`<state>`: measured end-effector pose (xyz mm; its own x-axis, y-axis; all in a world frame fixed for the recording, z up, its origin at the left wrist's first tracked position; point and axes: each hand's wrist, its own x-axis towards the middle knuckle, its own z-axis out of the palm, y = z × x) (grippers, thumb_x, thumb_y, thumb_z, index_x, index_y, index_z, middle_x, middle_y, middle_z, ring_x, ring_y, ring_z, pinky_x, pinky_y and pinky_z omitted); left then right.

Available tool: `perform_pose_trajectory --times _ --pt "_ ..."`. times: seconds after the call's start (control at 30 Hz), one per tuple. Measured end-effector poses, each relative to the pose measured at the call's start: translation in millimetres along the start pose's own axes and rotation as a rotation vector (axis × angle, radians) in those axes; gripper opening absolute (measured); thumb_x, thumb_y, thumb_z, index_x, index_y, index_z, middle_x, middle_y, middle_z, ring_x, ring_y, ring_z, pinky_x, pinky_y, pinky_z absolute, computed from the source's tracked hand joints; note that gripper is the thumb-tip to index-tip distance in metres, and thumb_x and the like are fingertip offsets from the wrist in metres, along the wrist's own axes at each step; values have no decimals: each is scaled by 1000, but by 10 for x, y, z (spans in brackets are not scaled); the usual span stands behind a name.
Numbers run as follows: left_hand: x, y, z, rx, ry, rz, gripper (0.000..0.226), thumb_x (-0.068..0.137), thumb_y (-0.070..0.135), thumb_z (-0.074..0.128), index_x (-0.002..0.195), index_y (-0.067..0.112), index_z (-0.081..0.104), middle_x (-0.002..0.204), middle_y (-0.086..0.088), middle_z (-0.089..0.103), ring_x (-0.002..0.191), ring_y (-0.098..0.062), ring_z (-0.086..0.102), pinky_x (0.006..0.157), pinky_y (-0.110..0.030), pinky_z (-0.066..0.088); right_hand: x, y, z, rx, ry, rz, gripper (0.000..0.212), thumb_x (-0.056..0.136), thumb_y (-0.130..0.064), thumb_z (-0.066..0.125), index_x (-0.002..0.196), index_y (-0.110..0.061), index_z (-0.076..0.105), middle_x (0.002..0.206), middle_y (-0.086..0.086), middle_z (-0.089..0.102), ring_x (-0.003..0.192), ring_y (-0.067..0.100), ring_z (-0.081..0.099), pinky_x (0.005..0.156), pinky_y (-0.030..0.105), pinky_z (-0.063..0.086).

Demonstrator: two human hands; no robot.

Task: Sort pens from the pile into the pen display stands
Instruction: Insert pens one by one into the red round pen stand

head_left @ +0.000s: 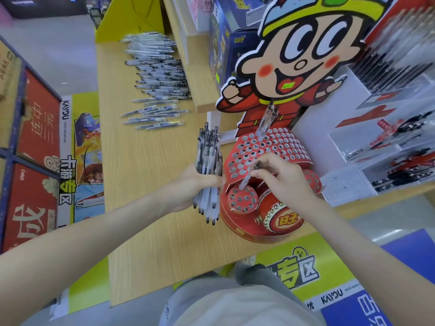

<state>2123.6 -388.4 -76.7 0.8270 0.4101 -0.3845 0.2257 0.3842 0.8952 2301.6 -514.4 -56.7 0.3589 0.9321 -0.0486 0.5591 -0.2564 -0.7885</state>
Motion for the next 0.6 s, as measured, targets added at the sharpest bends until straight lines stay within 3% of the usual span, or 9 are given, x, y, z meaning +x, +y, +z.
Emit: perform_pose_trajectory --times 0.13,0.27,0.43,0.6 --pt "-2 18 22 0 -3 2 12 72 8 65 74 10 54 68 -7 54 63 -17 52 60 -26 46 49 6 13 -83 -59 -16 8 90 -20 61 98 -17 60 90 -8 65 85 -2 57 75 4 39" --pt "-14 35 64 -24 -4 13 11 72 5 64 71 12 57 65 -2 57 60 -14 56 60 -24 48 105 -13 -17 -141 -54 -36 10 91 -22 60 98 -14 61 91 -2 67 87 10 59 77 18 42" --pt "-18 24 84 -35 -9 14 10 72 6 65 73 13 58 67 -2 59 61 -14 58 62 -25 49 100 48 -5 -198 -211 -117 11 90 -14 61 100 -13 64 84 -13 65 80 -9 57 75 9 40" --pt "-35 55 113 -44 -22 21 11 73 4 64 72 13 58 65 0 60 60 -12 59 59 -21 49 84 158 49 -274 -202 -155 11 90 -17 61 99 -11 63 94 -10 57 91 8 54 84 32 46"
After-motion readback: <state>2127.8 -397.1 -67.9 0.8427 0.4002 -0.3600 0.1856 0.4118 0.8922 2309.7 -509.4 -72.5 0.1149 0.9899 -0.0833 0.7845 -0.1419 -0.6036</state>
